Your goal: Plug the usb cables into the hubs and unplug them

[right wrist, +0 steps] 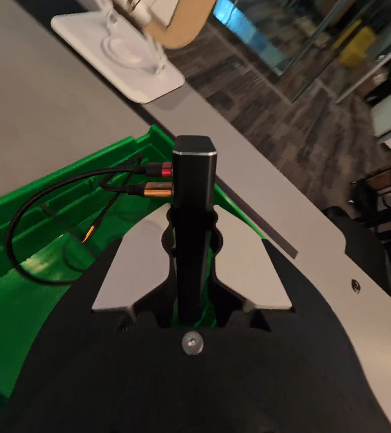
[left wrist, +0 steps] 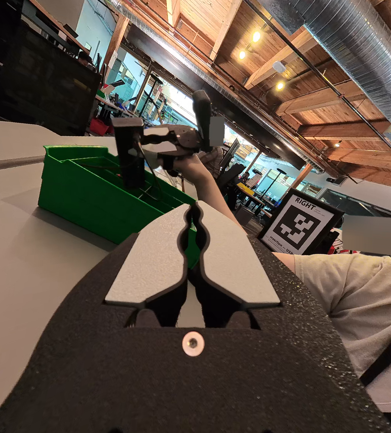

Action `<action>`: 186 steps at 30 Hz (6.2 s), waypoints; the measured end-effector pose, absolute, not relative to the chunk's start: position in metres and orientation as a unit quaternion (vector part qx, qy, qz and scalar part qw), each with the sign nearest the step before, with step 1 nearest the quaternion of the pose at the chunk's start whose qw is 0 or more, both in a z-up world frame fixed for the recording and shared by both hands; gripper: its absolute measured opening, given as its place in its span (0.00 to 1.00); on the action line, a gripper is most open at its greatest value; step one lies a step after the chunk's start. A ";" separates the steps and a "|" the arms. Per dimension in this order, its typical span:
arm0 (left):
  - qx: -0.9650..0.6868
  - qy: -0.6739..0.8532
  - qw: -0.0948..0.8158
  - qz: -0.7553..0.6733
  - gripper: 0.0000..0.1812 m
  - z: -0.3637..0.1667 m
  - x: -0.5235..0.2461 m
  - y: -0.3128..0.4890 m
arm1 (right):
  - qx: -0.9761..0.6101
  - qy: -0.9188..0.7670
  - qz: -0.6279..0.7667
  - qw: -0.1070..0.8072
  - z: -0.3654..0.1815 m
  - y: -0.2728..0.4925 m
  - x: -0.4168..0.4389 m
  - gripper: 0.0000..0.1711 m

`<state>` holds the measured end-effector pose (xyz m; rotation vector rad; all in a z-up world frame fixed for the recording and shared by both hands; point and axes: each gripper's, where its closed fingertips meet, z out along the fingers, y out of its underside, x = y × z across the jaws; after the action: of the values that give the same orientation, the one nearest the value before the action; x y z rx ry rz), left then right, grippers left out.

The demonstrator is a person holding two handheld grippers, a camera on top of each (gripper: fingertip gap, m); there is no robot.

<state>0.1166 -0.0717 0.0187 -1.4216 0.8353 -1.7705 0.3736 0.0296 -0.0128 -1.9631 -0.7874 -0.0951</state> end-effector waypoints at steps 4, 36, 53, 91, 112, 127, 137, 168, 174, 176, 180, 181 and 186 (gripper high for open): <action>-0.548 0.322 0.352 -0.687 0.00 0.020 0.117 -0.074 | -0.827 -0.382 -0.089 0.403 -0.044 0.040 0.363 0.17; -0.531 0.327 0.324 -0.712 0.00 0.025 0.123 -0.084 | -0.860 -0.445 -0.107 0.226 -0.096 0.060 0.340 0.17; -0.551 0.344 0.342 -0.679 0.00 0.019 0.120 -0.081 | -0.828 -0.365 -0.169 0.391 0.000 0.049 0.350 0.18; -0.735 0.309 0.602 -0.031 0.19 -0.040 0.033 0.033 | -0.560 -0.346 -0.251 0.710 0.121 -0.010 0.129 0.28; -0.782 0.446 0.398 -0.177 0.18 0.059 -0.069 -0.080 | -0.642 -0.368 -0.200 0.642 0.086 0.011 0.141 0.27; -0.955 0.272 0.083 -0.090 0.17 -0.086 -0.191 -0.045 | -0.685 -0.344 -0.198 0.611 0.078 0.025 0.182 0.27; -0.944 0.322 -0.043 -0.054 0.22 -0.134 -0.192 -0.063 | -0.690 -0.322 -0.191 0.620 0.088 0.024 0.203 0.27; -0.959 0.271 -0.086 0.017 0.33 -0.156 -0.178 -0.057 | -0.685 -0.329 -0.203 0.617 0.097 0.020 0.219 0.26; -0.963 0.260 -0.068 0.013 0.33 -0.157 -0.177 -0.057 | -0.685 -0.332 -0.203 0.616 0.097 0.020 0.219 0.26; -0.962 0.264 -0.066 0.018 0.33 -0.157 -0.178 -0.057 | -0.684 -0.335 -0.203 0.616 0.097 0.020 0.218 0.26; -0.964 0.258 -0.068 0.022 0.33 -0.158 -0.178 -0.057 | -0.682 -0.339 -0.205 0.615 0.097 0.019 0.217 0.26; -0.964 0.255 -0.067 0.024 0.33 -0.158 -0.179 -0.056 | -0.682 -0.339 -0.206 0.614 0.097 0.019 0.217 0.26; -0.965 0.249 -0.079 0.023 0.24 -0.157 -0.185 -0.060 | -0.681 -0.343 -0.208 0.613 0.097 0.018 0.219 0.26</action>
<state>-0.1855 -0.0595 -0.1570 -3.1945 0.8258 0.0775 0.2191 0.0177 0.0969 -1.5707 -0.7902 -0.4791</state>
